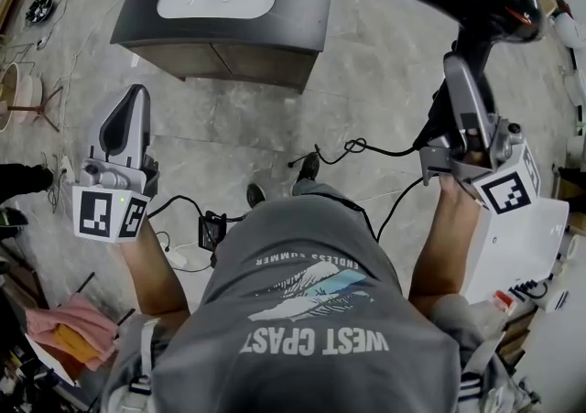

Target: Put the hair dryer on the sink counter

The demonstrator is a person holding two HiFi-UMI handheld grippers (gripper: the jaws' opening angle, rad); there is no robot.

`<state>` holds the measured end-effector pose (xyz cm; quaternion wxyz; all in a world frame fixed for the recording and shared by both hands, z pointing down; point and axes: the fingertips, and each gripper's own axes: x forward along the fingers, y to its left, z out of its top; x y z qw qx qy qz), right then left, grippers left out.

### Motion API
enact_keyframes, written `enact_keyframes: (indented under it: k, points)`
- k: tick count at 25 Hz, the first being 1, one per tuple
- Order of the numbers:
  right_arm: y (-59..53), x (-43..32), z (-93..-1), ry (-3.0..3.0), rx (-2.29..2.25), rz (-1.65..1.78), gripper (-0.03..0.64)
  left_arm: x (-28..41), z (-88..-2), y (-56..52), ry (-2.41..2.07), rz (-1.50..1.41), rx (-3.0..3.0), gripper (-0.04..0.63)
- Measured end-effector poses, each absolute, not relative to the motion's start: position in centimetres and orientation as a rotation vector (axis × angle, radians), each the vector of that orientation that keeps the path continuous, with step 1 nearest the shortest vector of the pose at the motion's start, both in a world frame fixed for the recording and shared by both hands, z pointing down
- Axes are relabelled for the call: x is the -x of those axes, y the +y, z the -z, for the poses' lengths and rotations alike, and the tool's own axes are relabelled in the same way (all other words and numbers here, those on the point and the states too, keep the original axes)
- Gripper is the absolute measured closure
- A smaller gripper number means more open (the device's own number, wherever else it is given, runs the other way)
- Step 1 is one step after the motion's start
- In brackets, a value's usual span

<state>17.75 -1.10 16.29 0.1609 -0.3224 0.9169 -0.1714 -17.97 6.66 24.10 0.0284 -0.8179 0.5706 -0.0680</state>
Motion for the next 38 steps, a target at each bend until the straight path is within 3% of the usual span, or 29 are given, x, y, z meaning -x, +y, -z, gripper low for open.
enact_keyframes:
  k: [19, 38]
  points:
    - [-10.8, -20.2, -16.8, 2.675, 0.773, 0.527, 0.425, 14.2, -24.6, 2.6, 1.899, 0.274, 2.427, 0.572]
    - [-16.6, -17.9, -17.6, 2.606, 1.045, 0.519, 0.425, 18.6, -25.4, -9.3, 1.685, 0.232, 2.596, 0.572]
